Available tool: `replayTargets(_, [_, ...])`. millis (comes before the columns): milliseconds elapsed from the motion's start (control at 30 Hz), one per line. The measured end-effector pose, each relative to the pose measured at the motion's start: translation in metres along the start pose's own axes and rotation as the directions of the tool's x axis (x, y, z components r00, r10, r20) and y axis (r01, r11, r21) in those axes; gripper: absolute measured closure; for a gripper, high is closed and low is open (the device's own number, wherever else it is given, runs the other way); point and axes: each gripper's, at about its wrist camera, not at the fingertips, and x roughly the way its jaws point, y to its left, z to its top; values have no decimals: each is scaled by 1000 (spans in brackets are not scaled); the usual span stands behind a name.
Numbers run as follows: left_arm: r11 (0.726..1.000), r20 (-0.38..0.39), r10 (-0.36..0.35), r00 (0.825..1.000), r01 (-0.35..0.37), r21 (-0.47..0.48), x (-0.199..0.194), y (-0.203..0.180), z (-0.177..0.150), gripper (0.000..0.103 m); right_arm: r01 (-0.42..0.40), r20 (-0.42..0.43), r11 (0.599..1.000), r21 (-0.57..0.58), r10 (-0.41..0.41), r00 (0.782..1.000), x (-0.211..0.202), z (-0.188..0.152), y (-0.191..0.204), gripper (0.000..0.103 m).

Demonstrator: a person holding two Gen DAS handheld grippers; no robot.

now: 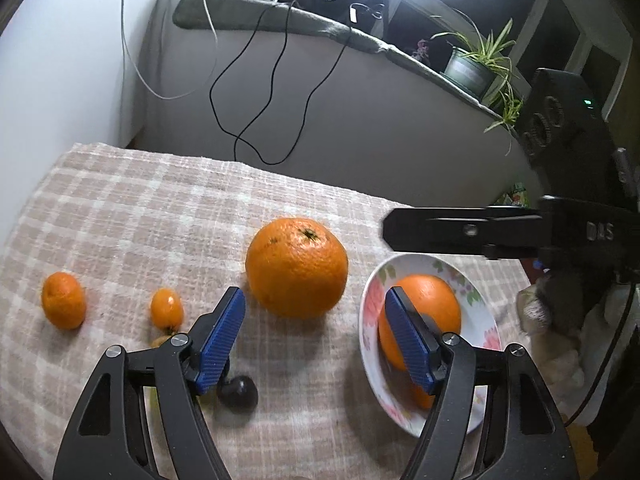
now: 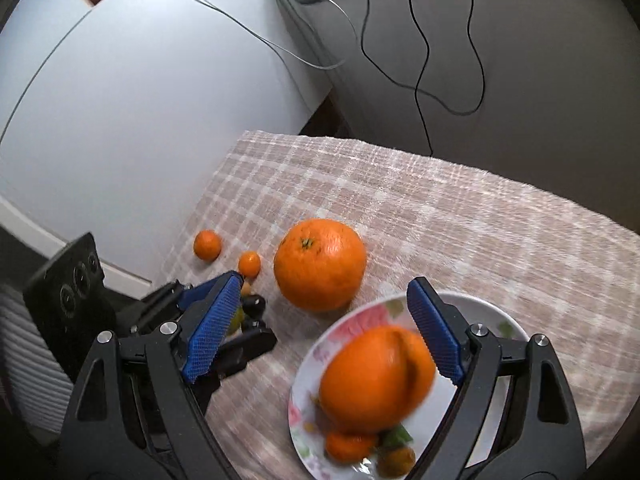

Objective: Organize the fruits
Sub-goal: 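Move the right tool to the second large orange and grasp it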

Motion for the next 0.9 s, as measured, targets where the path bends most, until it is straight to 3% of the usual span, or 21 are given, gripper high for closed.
replayTargets(333, [999,-42,-35,999,33,-30,20,13,10,31,-50,-71,998,50,53,996,41,19,-6,15])
replayTargets(567, [997,-70,-58,996,55,-53,28,13,12,31,-32,-120,999,24,35,992,62,25,-3,24])
replayTargets(900, [996,-91,-62,994,55,-72,42,18,15,33,-30,-180,1000,8,31,983,83,25,-1,28])
